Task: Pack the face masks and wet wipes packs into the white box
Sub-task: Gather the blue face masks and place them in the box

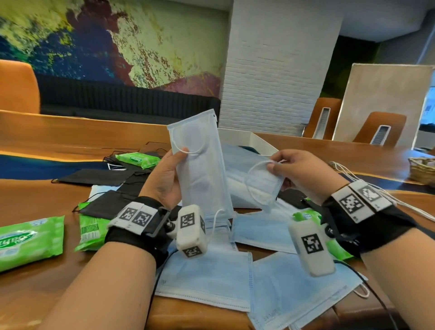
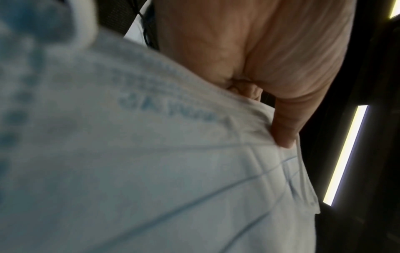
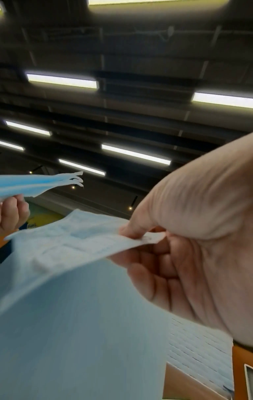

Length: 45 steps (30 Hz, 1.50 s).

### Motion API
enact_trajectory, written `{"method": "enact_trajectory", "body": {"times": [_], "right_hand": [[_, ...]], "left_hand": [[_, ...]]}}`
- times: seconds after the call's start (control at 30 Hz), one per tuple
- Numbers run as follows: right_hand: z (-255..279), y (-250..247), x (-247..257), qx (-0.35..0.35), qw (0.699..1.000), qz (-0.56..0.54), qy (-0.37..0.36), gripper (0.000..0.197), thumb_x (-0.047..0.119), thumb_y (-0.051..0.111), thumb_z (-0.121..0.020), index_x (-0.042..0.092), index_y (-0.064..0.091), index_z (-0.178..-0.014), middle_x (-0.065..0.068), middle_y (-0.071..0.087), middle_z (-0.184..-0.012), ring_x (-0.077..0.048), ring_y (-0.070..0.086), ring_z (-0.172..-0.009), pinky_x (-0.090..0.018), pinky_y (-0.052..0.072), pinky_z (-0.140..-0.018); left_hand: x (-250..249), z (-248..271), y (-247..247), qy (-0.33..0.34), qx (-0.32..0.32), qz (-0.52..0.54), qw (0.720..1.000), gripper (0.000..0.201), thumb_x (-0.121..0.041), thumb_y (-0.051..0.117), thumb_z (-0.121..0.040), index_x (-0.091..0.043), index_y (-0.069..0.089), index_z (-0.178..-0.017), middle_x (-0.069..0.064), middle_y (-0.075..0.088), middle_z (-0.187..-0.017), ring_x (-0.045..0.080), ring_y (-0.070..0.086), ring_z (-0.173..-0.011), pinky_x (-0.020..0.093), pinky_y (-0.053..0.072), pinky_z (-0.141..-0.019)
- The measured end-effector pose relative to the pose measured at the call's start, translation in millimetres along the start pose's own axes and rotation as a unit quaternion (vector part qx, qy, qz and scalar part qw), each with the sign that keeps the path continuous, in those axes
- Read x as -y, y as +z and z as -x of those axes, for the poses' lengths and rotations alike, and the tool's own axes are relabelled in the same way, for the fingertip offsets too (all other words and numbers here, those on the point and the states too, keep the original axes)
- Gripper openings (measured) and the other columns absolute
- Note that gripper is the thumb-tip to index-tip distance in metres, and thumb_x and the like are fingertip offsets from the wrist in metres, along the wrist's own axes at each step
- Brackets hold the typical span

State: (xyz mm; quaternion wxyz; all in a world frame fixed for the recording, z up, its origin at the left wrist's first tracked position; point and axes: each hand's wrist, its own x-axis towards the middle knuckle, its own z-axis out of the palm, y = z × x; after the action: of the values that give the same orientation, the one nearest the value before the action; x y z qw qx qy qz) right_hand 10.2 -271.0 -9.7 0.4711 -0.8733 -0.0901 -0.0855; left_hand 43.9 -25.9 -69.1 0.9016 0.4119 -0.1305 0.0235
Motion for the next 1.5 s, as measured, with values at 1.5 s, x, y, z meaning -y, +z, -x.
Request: {"method": "enact_trajectory", "body": {"times": [1.5], "right_hand": [[-17.1, -0.7, -68.3, 0.239, 0.834, 0.476, 0.141, 0.049, 0.042, 0.077, -0.072, 0.032, 0.055, -0.115, 0.006, 0.058, -0.116, -0.016, 0.053, -0.103, -0.031, 0.043, -0.092]], "left_hand": [[2.4, -3.2, 1.8, 0.048, -0.009, -0.088, 0.995, 0.022, -0.016, 0.053, -0.095, -0.030, 0.052, -0.112, -0.006, 0.068, -0.104, 0.012, 0.067, -0.089, 0.030, 0.056, -0.067]]}}
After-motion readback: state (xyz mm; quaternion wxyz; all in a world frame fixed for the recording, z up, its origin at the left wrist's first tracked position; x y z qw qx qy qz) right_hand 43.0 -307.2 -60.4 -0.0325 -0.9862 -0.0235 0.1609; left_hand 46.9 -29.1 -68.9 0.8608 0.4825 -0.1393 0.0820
